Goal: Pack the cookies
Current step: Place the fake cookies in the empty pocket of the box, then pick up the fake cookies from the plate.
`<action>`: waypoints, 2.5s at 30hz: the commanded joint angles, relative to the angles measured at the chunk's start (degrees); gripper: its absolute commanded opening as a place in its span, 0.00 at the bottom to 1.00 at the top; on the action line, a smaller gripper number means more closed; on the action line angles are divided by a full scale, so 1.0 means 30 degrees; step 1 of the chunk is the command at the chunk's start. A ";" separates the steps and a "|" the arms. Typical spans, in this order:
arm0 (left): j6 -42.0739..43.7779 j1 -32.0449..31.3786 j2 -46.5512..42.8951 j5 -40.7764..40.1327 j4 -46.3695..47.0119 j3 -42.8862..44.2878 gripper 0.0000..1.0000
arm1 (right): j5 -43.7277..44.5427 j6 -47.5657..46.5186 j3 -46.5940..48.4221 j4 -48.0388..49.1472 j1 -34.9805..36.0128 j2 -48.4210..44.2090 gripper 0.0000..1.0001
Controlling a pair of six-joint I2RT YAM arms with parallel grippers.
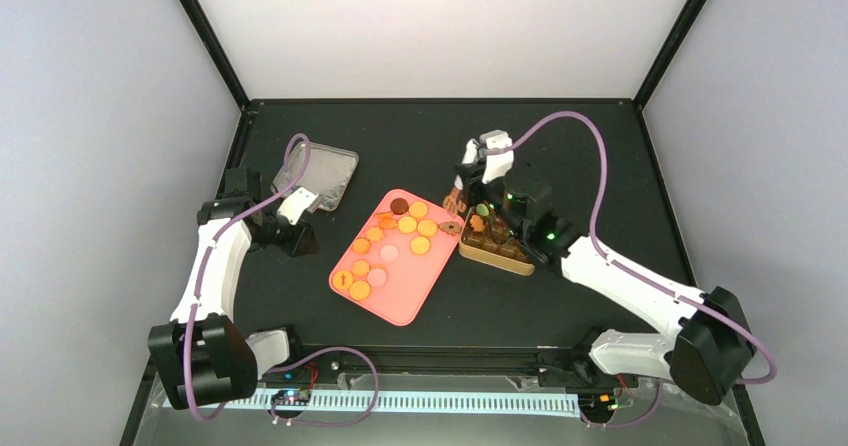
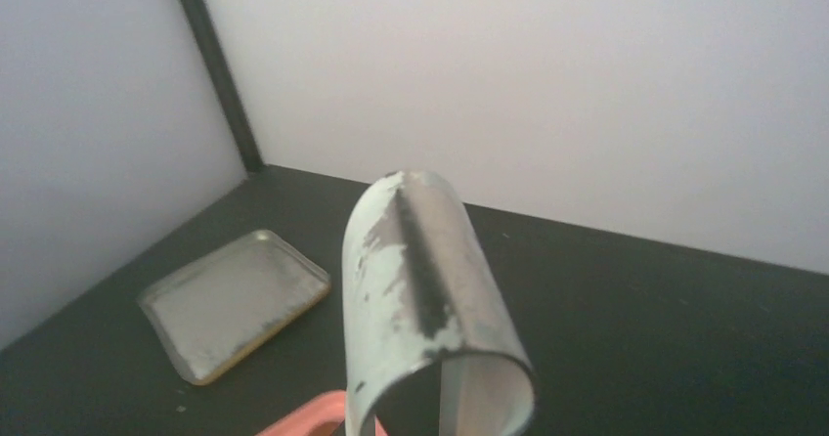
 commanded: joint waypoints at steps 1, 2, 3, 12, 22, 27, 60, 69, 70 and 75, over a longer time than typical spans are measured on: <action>0.0239 0.0114 -0.0392 -0.0001 -0.0471 0.0468 0.39 | -0.0533 -0.0013 0.1994 0.1253 0.1198 0.1686 0.25; 0.0239 0.0112 -0.0407 -0.0058 -0.0479 0.0468 0.39 | -0.0590 -0.0029 0.2314 0.1331 0.1508 0.2223 0.26; 0.0239 0.0111 -0.0427 -0.0087 -0.0524 0.0505 0.39 | -0.0564 -0.0086 0.2618 0.1417 0.1869 0.2733 0.26; 0.0474 0.0158 -0.0749 -0.0642 -0.0337 0.0266 0.41 | 0.0572 -0.0085 0.2632 0.2155 0.4504 0.5185 0.28; 0.0409 0.0146 -0.0779 -0.0598 -0.0350 0.0263 0.42 | 0.0927 -0.0450 0.3830 0.2468 0.4583 0.6652 0.33; 0.0435 0.0187 -0.0910 -0.0714 -0.0467 0.0077 0.42 | 0.0551 -0.1092 0.6872 0.2081 0.4553 0.8790 0.34; 0.1700 0.1520 -0.1046 -0.0566 -0.0999 0.0003 0.41 | -0.2394 -0.1864 1.2103 0.0259 0.3589 1.4516 0.27; 0.1631 0.1577 -0.0929 -0.0324 -0.0998 0.0029 0.41 | -0.2333 -0.1546 1.2596 -0.0164 0.3333 1.4514 0.15; 0.1618 0.1576 -0.0939 -0.0318 -0.0999 0.0029 0.41 | -0.2334 -0.1517 1.2648 -0.0212 0.3284 1.4465 0.13; 0.1587 0.1585 -0.1033 -0.0235 -0.1079 0.0005 0.41 | -0.2327 -0.1243 1.2612 -0.0328 0.3029 1.4065 0.03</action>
